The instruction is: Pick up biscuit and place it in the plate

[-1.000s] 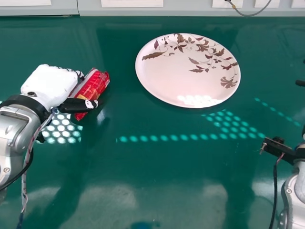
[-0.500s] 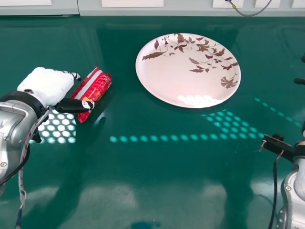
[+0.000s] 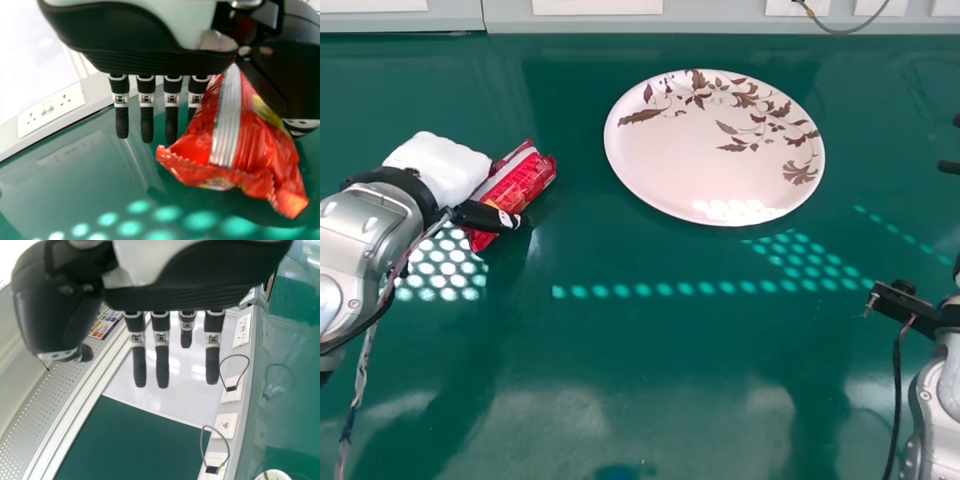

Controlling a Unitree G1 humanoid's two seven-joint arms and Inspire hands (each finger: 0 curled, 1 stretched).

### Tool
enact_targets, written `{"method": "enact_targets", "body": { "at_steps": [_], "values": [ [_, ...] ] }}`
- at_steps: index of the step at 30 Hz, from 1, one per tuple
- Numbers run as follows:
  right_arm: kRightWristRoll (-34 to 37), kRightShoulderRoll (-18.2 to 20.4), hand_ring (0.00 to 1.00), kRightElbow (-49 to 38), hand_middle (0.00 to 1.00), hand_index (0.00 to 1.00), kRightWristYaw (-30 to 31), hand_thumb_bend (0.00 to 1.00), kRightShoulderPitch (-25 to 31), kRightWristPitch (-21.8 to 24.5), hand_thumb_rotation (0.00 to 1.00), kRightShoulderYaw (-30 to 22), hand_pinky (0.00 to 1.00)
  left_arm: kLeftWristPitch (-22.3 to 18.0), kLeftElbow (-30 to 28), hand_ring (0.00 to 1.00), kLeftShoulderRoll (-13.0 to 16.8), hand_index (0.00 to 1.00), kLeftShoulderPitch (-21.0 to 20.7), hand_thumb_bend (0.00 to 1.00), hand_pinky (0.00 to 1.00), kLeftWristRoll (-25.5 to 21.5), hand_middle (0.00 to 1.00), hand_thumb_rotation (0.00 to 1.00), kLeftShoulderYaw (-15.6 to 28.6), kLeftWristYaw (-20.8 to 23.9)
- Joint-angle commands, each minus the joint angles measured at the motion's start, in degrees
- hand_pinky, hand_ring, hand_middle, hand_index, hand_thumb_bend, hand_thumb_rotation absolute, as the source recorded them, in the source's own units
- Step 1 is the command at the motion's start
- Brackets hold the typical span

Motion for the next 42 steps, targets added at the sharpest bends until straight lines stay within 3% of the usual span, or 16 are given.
{"method": "enact_targets", "body": {
  "at_steps": [1, 3, 4, 6, 8, 10, 11, 13, 16, 18, 23, 26, 28, 32, 37, 42],
  "values": [
    [-0.6, 0.4, 0.67, -1.1, 0.69, 0.69, -0.5, 0.57, 0.4, 0.5, 0.28, 0.0, 0.57, -2.7, 1.8, 0.67, -0.1, 0.78, -1.8, 0.83, 0.64, -1.4, 0.68, 0.46, -1.6, 0.6],
    [-0.6, 0.5, 0.67, -1.1, 0.69, 0.69, -0.4, 0.56, 0.3, 0.3, 0.27, 0.0, 0.58, -5.2, 3.0, 0.58, 0.2, 0.69, -2.7, 0.79, 0.56, -3.4, 0.61, 0.34, -1.6, 1.3],
    [-0.4, 0.6, 0.66, -1.1, 0.69, 0.69, -0.4, 0.56, 0.3, 0.2, 0.26, 0.0, 0.57, -5.9, 3.7, 0.58, 0.0, 0.66, -3.2, 0.77, 0.55, -4.3, 0.61, 0.25, -1.5, 1.5],
    [-0.4, 0.7, 0.66, -1.1, 0.69, 0.68, -0.4, 0.56, 0.2, 0.2, 0.26, 0.0, 0.57, -6.6, 5.4, 0.62, -0.9, 0.67, -3.8, 0.72, 0.57, -6.4, 0.64, 0.10, -0.9, 3.1],
    [-0.4, 1.0, 0.68, -1.2, 0.70, 0.69, -0.5, 0.57, 0.3, 0.2, 0.27, 0.0, 0.58, -7.8, 7.6, 0.59, -1.7, 0.66, -3.9, 0.66, 0.52, -8.6, 0.62, 0.02, -0.1, 7.9],
    [-0.3, 1.1, 0.67, -1.0, 0.69, 0.68, -0.7, 0.57, 0.5, -0.3, 0.26, -0.1, 0.58, -9.5, 9.9, 0.56, -2.0, 0.64, -3.9, 0.57, 0.48, -9.9, 0.53, 0.00, 0.2, 13.1],
    [-0.4, 1.2, 0.66, -0.9, 0.69, 0.68, -0.8, 0.56, 0.5, -0.4, 0.26, -0.1, 0.58, -10.0, 10.8, 0.55, -2.0, 0.56, -4.0, 0.54, 0.46, -10.1, 0.50, 0.00, 0.0, 14.7],
    [-0.3, 1.4, 0.66, -1.0, 0.68, 0.68, -1.0, 0.57, 0.7, -0.5, 0.27, -0.2, 0.58, -10.8, 11.7, 0.53, -1.7, 0.52, -4.3, 0.52, 0.45, -10.0, 0.49, 0.00, -0.4, 16.7],
    [0.1, 2.1, 0.66, -1.2, 0.67, 0.67, -1.2, 0.58, 0.7, -0.4, 0.27, -0.5, 0.58, -12.0, 12.2, 0.53, -1.3, 0.49, -4.4, 0.52, 0.45, -10.8, 0.50, 0.00, -0.4, 18.1],
    [-0.1, 2.2, 0.66, -1.3, 0.67, 0.67, -1.2, 0.58, 0.8, 0.0, 0.28, -0.5, 0.58, -12.7, 12.5, 0.45, -1.1, 0.51, -4.2, 0.50, 0.44, -11.6, 0.52, 0.00, -0.1, 18.9],
    [-0.4, 1.7, 0.66, -0.9, 0.67, 0.68, -1.1, 0.58, 1.2, -0.5, 0.29, -0.8, 0.58, -11.6, 11.5, 0.41, -1.3, 0.52, -3.4, 0.50, 0.42, -13.1, 0.52, 0.00, 0.8, 18.6],
    [-0.3, 1.5, 0.66, -0.8, 0.67, 0.67, -0.9, 0.58, 1.1, -0.6, 0.29, -0.9, 0.57, -10.3, 9.1, 0.41, -1.4, 0.51, -2.5, 0.50, 0.43, -13.7, 0.52, 0.00, 1.6, 18.8],
    [-0.6, 1.4, 0.65, -1.1, 0.67, 0.67, -0.8, 0.59, 1.1, -0.1, 0.30, -0.8, 0.57, -11.1, 8.0, 0.40, -1.8, 0.52, -1.5, 0.50, 0.41, -16.5, 0.52, 0.00, 3.4, 20.9],
    [0.2, 1.3, 0.66, -0.7, 0.67, 0.67, -0.7, 0.59, 0.7, -0.5, 0.28, -1.2, 0.57, -10.6, 4.9, 0.41, -1.6, 0.52, -1.2, 0.49, 0.41, -20.6, 0.52, 0.00, 5.9, 20.5],
    [0.3, 0.6, 0.65, -0.1, 0.68, 0.67, -0.4, 0.58, 0.2, -0.6, 0.27, -1.4, 0.56, -10.9, -2.0, 0.40, -0.5, 0.51, -1.4, 0.50, 0.38, -20.9, 0.51, 0.00, 8.9, 21.9],
    [-0.2, -0.4, 0.66, 0.5, 0.69, 0.69, 0.2, 0.58, -0.4, -0.2, 0.27, -1.2, 0.57, -9.8, -7.1, 0.40, -1.4, 0.53, -3.7, 0.50, 0.36, -21.7, 0.49, 0.00, 10.3, 21.1]
  ]
}}
